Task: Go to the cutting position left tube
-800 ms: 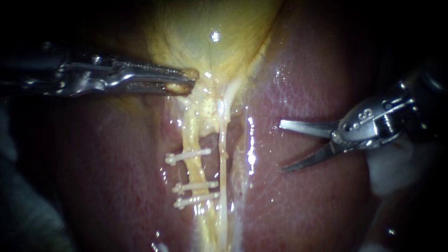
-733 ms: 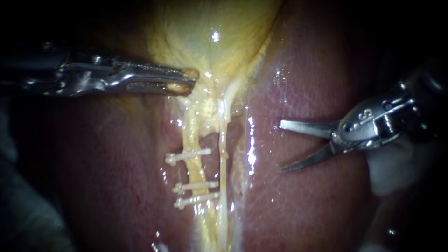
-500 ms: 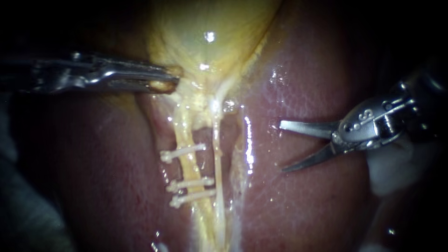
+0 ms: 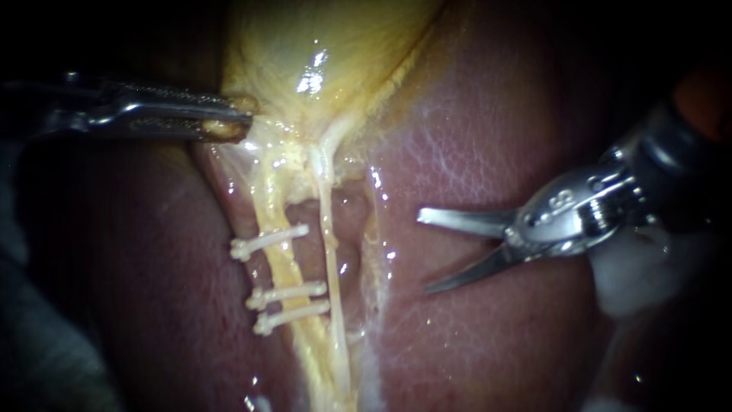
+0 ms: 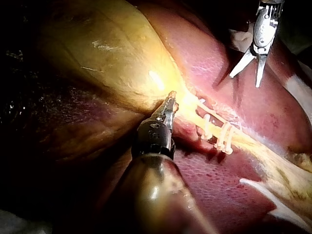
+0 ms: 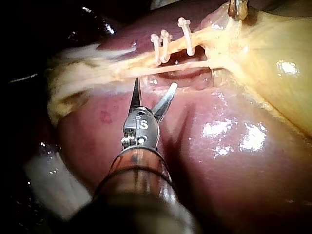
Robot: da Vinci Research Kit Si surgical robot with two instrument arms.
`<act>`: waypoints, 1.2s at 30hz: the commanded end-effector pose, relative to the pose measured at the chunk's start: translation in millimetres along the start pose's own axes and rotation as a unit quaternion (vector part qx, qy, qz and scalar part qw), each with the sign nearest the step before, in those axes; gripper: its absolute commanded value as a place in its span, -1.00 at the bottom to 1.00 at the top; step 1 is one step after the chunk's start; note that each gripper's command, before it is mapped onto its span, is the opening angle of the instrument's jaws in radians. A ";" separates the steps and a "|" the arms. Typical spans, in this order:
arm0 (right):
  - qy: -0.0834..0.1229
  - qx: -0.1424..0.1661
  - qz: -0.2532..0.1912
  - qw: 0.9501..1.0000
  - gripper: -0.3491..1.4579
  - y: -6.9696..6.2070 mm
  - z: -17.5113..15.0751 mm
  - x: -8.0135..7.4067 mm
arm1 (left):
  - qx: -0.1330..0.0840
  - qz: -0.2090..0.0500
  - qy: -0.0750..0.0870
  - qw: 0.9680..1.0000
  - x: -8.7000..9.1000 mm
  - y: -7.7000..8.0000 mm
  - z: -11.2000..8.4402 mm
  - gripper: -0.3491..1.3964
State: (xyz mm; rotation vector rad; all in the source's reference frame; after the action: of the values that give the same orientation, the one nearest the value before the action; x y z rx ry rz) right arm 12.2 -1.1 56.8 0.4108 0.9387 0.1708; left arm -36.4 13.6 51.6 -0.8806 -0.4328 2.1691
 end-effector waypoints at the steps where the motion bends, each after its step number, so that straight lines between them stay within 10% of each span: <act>1: 0.005 0.007 0.008 1.000 0.99 -0.1 0.8 0.0 | 0.001 0.000 0.000 1.000 0.0 0.1 0.0 -1.00; 11: 0.050 0.061 0.060 0.995 0.99 -0.2 7.1 -0.1 | 0.001 -0.001 0.000 1.000 0.1 0.3 -0.1 -1.00; 36: 0.061 0.148 0.111 0.981 0.97 3.8 12.8 -4.5 | 0.001 -0.001 0.000 1.000 0.1 0.4 -0.1 -1.00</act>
State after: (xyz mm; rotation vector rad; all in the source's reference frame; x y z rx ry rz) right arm 20.2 -2.4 68.4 0.8018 1.0455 0.2594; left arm -36.6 13.4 51.2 -0.8782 -0.4301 2.1671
